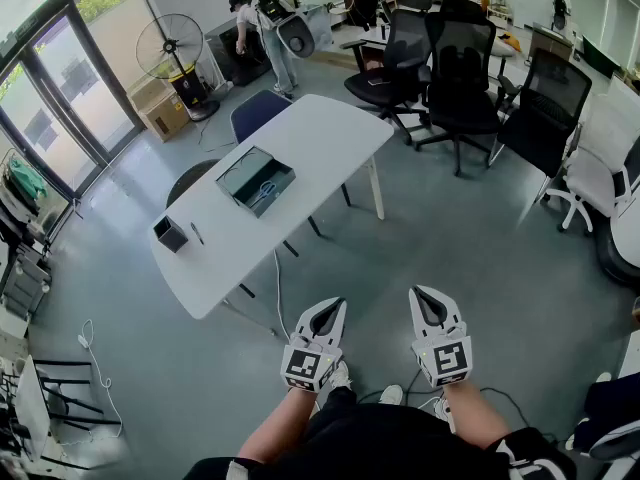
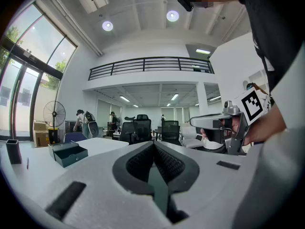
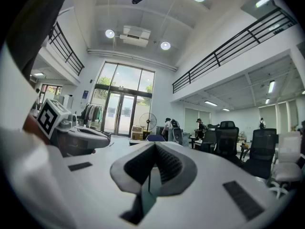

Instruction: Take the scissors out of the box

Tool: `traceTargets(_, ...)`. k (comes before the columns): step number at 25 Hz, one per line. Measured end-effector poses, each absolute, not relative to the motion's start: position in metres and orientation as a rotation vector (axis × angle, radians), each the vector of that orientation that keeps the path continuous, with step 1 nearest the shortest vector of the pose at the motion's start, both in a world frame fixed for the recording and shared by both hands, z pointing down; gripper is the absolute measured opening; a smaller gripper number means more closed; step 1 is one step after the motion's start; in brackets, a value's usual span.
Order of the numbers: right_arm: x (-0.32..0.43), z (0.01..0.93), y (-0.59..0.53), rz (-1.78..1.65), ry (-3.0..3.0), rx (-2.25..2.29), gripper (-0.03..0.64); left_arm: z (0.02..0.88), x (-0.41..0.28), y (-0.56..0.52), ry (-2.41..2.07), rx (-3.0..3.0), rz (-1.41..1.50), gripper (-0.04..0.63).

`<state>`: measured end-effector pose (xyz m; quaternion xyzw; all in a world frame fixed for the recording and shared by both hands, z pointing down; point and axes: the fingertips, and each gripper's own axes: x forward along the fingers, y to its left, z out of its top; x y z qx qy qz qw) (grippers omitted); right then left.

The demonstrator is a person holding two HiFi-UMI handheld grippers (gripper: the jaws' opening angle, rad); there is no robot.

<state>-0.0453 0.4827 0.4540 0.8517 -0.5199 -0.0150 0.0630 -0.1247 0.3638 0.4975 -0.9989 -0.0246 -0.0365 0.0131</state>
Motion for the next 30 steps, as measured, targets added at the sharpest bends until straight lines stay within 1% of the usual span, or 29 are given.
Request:
traceTargets(10,-0.043,0.456,0.452,-0.043,-1.554,2.573,0.005,0.495,-0.122,0.331,-0.078,-3.113,-0.109,0.012)
traceTargets(24,-0.037,0.457,0.364,-0.001,-1.498,2.639,0.005,0.490,-0.118,0.234,-0.120,-3.114,-0.073,0.012)
traceTargets(30,-0.042,0.461,0.330,0.026,-1.465,2.653,0.006,0.496,-0.128,0.194,-0.125,-3.122,-0.089,0.012)
